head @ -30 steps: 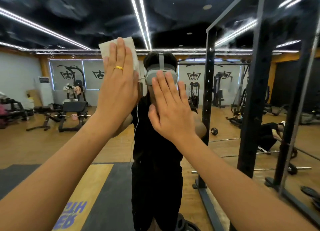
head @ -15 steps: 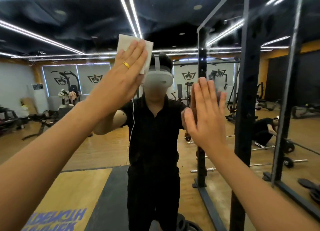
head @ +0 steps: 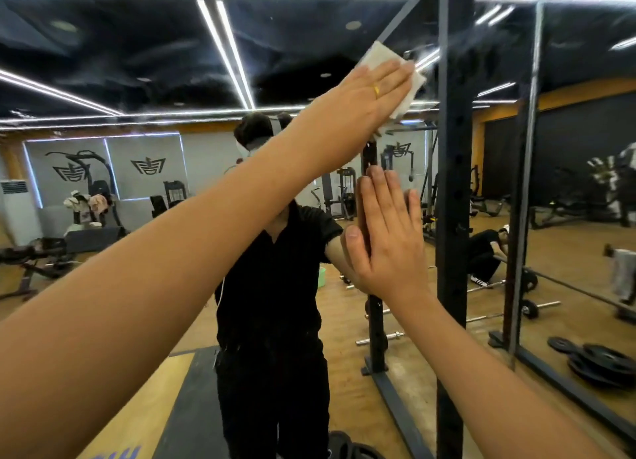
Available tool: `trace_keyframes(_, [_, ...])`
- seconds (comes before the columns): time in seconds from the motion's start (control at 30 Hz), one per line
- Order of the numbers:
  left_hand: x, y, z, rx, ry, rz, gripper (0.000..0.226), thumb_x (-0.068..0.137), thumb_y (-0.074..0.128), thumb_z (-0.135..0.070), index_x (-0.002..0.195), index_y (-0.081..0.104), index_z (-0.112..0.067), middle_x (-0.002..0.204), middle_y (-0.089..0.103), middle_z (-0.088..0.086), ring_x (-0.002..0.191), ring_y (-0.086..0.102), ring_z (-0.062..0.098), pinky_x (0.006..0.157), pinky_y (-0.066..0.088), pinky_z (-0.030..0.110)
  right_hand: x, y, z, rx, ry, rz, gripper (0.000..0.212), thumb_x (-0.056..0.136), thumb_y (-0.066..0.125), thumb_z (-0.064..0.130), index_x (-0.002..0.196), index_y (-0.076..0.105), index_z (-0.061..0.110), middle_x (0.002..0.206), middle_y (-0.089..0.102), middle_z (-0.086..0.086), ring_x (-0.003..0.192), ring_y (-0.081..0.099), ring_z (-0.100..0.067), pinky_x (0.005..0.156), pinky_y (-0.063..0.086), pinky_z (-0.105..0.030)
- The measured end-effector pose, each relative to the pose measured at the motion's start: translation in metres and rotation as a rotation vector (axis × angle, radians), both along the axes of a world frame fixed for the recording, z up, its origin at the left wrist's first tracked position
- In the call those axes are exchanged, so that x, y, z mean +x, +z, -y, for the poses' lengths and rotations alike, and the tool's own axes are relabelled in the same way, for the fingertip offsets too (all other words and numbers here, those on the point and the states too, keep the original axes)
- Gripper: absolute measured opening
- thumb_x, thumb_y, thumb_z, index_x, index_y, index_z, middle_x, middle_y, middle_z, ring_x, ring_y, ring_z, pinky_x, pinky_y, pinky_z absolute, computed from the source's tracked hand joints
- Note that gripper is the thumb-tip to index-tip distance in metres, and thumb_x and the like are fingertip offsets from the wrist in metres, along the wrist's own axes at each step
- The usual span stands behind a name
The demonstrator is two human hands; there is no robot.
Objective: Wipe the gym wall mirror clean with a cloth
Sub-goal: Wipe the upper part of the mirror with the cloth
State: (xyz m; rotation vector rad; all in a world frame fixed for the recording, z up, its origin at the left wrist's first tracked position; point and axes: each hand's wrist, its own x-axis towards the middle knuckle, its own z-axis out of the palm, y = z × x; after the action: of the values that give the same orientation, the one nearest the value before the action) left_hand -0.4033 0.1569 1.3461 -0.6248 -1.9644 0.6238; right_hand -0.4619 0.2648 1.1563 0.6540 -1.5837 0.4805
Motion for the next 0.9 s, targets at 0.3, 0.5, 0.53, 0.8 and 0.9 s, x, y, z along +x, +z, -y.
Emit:
trace_keyframes(0.3, [0.036, -0.078, 0.098, 0.250, -0.100, -0.119, 0.066, 0.099, 0.045, -0.014, 0.160, 0.024, 0.001, 0.168, 0.022, 0.020, 0.156, 0.017, 0.034, 0.125, 0.016, 0.050, 0.000, 0.000, -0.002, -0.003, -0.015, -0.019, 0.064, 0.104, 0.038, 0.033, 0.160, 0.027, 0.003, 0.169, 0.022, -0.015, 0.158, 0.015, -0.029, 0.129, 0.006, -0.052])
trace_keyframes(0.5, [0.039, -0.085, 0.103, 0.222, -0.078, -0.155, 0.071, 0.098, 0.057, -0.004, 0.160, 0.022, 0.002, 0.168, 0.020, 0.020, 0.157, 0.017, 0.033, 0.126, 0.013, 0.047, -0.001, -0.001, -0.004, 0.000, -0.003, 0.003, 0.067, 0.103, 0.038, 0.032, 0.161, 0.025, 0.003, 0.170, 0.020, -0.015, 0.159, 0.015, -0.031, 0.129, 0.007, -0.054])
trace_keyframes(0.53, [0.040, -0.087, 0.106, 0.216, -0.074, -0.142, 0.071, 0.099, 0.057, -0.004, 0.160, 0.021, 0.002, 0.169, 0.019, 0.020, 0.157, 0.016, 0.033, 0.127, 0.013, 0.048, -0.001, -0.002, -0.005, 0.004, -0.006, 0.007, 0.066, 0.103, 0.037, 0.033, 0.161, 0.025, 0.004, 0.170, 0.020, -0.015, 0.159, 0.014, -0.031, 0.128, 0.007, -0.055])
trace_keyframes(0.8, [0.076, -0.098, 0.173, 0.271, 0.001, -0.144, 0.073, 0.105, 0.056, -0.007, 0.163, 0.014, -0.003, 0.172, 0.009, 0.013, 0.160, 0.007, 0.027, 0.129, 0.013, 0.047, 0.031, 0.010, 0.022, -0.009, 0.060, 0.075, 0.069, 0.100, 0.043, 0.027, 0.162, 0.022, 0.003, 0.171, 0.015, -0.012, 0.160, 0.006, -0.025, 0.128, -0.005, -0.052])
trace_keyframes(0.9, [0.089, -0.105, 0.198, 0.312, 0.034, -0.152, 0.068, 0.107, 0.051, -0.007, 0.163, 0.012, -0.003, 0.172, 0.009, 0.014, 0.160, 0.007, 0.028, 0.129, 0.016, 0.051, 0.062, 0.028, 0.072, 0.149, 0.191, -0.060, 0.065, 0.101, 0.042, 0.025, 0.159, 0.028, 0.001, 0.168, 0.023, -0.016, 0.159, 0.013, -0.028, 0.129, -0.003, -0.046])
